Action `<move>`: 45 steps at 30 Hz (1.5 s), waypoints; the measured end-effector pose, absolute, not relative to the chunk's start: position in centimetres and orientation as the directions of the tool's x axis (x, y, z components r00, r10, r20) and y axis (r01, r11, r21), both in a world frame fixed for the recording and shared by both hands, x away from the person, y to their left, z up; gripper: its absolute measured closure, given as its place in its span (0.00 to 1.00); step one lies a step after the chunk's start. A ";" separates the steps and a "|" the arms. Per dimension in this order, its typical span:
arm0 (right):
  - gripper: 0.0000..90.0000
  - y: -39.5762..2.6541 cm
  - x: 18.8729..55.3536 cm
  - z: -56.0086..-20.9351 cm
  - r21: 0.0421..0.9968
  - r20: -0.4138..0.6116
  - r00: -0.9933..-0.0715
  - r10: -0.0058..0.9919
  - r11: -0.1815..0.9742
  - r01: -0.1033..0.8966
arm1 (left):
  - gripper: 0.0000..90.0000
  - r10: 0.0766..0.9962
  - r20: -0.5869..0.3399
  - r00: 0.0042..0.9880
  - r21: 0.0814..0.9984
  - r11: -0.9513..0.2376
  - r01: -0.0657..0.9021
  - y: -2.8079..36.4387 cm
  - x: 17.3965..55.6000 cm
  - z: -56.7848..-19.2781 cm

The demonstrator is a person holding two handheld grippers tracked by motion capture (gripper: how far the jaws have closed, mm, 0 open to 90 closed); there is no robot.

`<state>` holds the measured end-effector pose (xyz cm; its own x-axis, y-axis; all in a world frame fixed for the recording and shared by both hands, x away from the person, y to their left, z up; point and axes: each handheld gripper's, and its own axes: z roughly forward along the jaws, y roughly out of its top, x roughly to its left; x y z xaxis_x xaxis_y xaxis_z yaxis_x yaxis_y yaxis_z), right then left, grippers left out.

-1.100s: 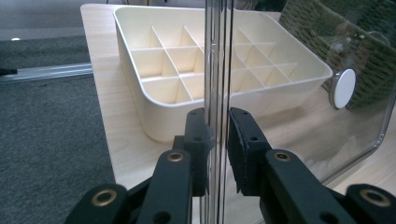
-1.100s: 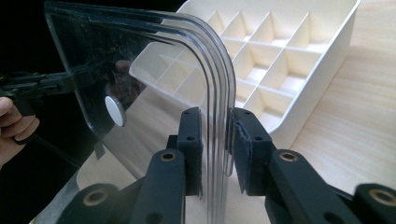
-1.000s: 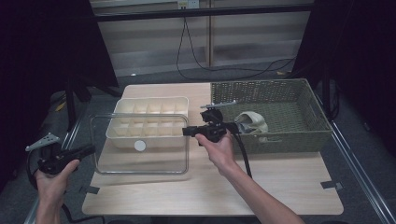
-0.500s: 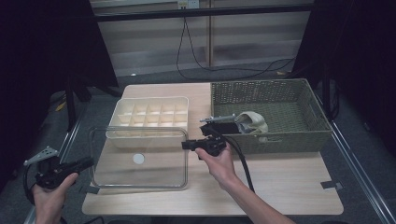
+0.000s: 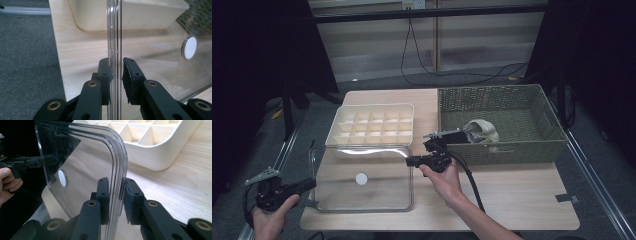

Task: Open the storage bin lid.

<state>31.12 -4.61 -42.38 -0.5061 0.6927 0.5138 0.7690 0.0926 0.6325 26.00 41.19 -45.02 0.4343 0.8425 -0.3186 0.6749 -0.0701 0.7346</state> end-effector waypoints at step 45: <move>0.66 -3.4 33.3 -48.7 0.536 0.498 -0.430 0.753 0.123 0.836 | 0.64 0.844 -0.370 0.388 0.644 -0.068 0.762 40.1 28.7 -49.2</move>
